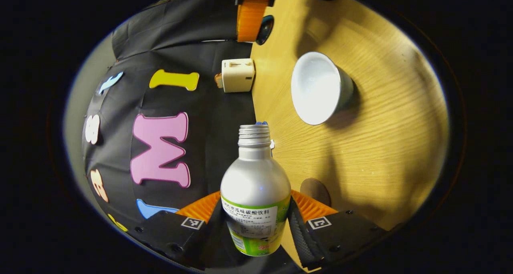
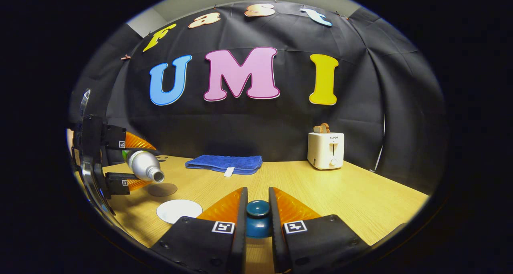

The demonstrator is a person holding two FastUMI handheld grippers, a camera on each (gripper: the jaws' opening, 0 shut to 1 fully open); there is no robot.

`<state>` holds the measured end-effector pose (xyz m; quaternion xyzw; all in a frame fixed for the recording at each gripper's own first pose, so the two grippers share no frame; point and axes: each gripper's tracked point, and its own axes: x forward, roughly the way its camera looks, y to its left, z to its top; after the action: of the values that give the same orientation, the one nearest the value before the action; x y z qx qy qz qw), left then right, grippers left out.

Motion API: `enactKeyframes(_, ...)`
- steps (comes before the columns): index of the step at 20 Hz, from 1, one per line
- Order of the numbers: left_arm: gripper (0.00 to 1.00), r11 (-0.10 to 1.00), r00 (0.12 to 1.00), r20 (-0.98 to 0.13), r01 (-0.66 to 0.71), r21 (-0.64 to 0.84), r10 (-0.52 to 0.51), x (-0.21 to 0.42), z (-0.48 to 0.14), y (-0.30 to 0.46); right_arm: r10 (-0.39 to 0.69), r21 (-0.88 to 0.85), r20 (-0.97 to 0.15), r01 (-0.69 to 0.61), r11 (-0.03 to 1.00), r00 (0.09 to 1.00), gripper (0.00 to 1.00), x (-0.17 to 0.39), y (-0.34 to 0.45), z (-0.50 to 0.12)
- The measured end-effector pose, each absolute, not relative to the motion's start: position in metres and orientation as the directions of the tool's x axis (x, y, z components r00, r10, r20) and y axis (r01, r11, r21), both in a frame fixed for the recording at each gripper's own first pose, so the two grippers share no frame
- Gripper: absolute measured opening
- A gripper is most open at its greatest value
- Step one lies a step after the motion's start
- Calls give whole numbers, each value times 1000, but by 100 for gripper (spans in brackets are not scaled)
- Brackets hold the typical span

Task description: Open the teacup lid with one hand, grasp the water bottle and pour water into the teacup with the other hand; after pouring, place the water bottle on the coaster and then close the teacup lid.

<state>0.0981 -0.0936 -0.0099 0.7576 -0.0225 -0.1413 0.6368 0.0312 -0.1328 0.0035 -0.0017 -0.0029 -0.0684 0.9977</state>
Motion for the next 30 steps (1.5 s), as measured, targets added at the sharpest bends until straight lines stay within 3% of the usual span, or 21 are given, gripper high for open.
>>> enactKeyframes(11, 78, -356, 952, -251, 175, 918, -178, 93, -10, -96, -136, -3, 6, 136, 991, 991, 30, 32, -133, 3)
enactKeyframes(30, 79, -490, 948, -269, 155, 858, -170, 90, -13, -101, -136, -3, 7, 136, 991, 991, 30, 32, -133, 3)
